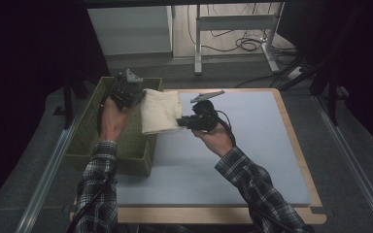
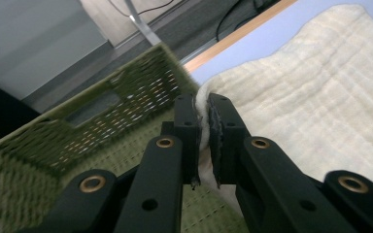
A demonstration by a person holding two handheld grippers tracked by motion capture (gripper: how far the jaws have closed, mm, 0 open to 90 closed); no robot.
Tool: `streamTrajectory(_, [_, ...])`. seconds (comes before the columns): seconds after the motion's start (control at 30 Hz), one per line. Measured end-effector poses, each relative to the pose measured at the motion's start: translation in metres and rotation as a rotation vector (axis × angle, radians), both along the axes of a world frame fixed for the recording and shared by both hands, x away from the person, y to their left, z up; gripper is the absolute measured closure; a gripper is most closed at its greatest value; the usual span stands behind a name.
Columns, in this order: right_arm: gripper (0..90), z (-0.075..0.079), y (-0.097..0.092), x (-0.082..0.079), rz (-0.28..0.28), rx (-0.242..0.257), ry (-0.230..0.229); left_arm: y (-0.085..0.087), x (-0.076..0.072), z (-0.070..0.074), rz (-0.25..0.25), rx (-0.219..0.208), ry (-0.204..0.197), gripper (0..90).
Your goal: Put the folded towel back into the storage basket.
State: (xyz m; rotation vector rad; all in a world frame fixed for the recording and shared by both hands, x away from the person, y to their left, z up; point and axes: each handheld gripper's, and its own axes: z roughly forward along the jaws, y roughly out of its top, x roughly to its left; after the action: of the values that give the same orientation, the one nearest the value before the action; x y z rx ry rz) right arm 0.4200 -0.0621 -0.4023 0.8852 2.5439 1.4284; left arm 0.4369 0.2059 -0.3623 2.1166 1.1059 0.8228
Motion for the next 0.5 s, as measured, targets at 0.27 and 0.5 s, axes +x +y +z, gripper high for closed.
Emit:
streamTrajectory(0.27, [82.0,-0.002,0.033,0.002,0.025,-0.005,-0.008,0.029,-0.005,0.0,0.056,0.016,0.005,83.3])
streamTrajectory(0.5, [81.8,-0.009,0.067,0.002,0.041,-0.011,-0.003,0.052,-0.009,-0.009,0.098,0.02,0.015,83.3])
